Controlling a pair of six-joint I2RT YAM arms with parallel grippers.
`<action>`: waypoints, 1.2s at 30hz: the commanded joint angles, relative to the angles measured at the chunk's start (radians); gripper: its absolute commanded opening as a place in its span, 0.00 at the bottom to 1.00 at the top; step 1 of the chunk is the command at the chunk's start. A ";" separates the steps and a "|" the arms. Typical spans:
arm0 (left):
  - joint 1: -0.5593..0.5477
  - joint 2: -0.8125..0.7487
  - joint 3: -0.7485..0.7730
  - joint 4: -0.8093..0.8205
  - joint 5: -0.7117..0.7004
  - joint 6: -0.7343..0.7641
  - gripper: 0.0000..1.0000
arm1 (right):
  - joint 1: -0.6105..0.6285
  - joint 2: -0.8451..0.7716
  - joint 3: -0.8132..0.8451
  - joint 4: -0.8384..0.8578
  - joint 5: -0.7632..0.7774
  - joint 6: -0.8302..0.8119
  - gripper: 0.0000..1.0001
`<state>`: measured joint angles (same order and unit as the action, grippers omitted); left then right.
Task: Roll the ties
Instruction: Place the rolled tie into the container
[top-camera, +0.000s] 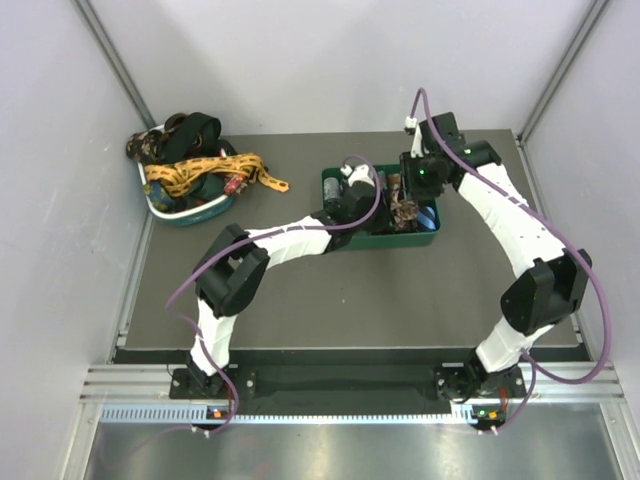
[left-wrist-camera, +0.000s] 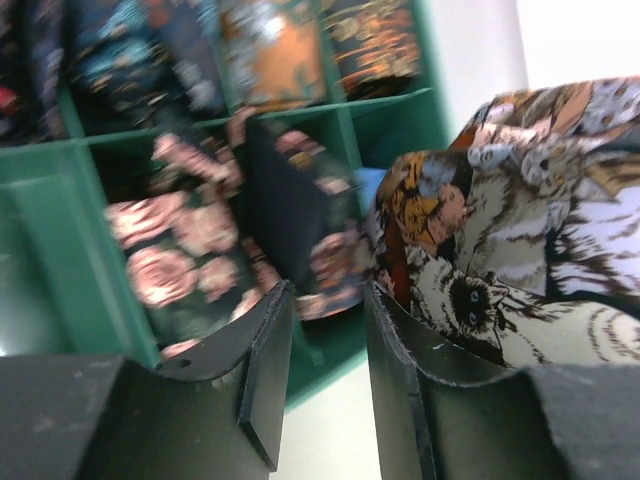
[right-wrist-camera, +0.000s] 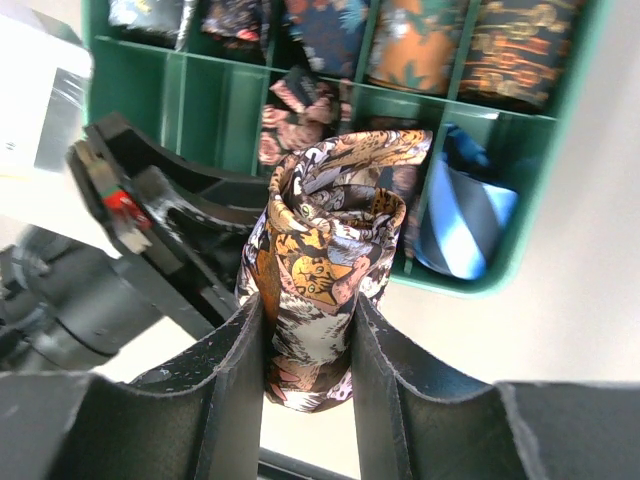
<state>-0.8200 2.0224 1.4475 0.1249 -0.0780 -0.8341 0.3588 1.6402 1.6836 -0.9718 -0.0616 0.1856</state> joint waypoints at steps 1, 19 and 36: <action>-0.001 -0.079 -0.047 0.025 -0.048 0.024 0.40 | 0.032 0.027 0.018 0.079 -0.041 0.009 0.10; 0.050 -0.327 -0.327 -0.102 -0.217 0.033 0.41 | 0.109 0.190 0.047 0.147 -0.084 0.055 0.10; 0.148 -0.432 -0.380 -0.154 -0.181 0.089 0.42 | 0.149 0.346 0.113 0.182 -0.110 0.092 0.10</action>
<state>-0.6788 1.6428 1.0748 -0.0254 -0.2527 -0.7773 0.4938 1.9553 1.7473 -0.8196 -0.1772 0.2646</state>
